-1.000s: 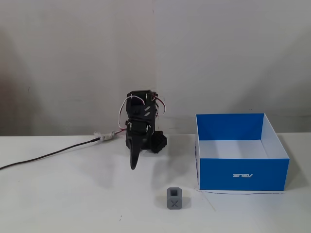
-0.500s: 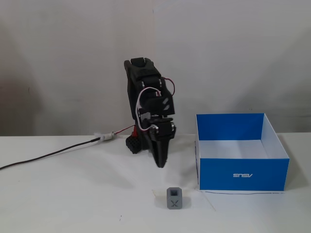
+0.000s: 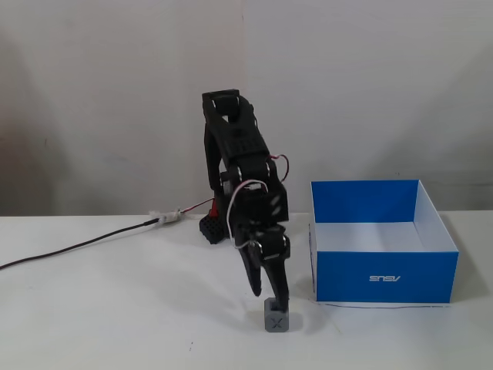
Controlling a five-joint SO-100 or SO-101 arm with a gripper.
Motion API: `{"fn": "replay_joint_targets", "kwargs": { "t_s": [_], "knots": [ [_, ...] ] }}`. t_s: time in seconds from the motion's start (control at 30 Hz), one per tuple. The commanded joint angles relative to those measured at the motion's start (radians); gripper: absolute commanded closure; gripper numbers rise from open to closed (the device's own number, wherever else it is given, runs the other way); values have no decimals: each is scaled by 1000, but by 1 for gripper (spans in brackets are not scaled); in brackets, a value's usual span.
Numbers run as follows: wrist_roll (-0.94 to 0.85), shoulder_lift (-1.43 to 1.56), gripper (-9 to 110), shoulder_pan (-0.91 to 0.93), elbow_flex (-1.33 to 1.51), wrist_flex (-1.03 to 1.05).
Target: Pick the gray block and keep it in the box.
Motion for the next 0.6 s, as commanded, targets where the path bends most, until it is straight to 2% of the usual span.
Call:
{"fn": "replay_joint_targets", "kwargs": {
  "t_s": [0.0,0.27,0.3,0.33,0.4,0.47,0.57],
  "knots": [
    [-15,-40,73,2,-94,-18],
    [-15,-100,72,-44,-106,-23],
    [-15,-104,74,-44,-106,-26],
    [-15,-107,86,-44,-106,-26],
    [-15,-114,96,-44,-109,-29],
    [-17,-127,101,-41,-118,-28],
    [-17,-141,101,-41,-137,-12]
  ]
}}
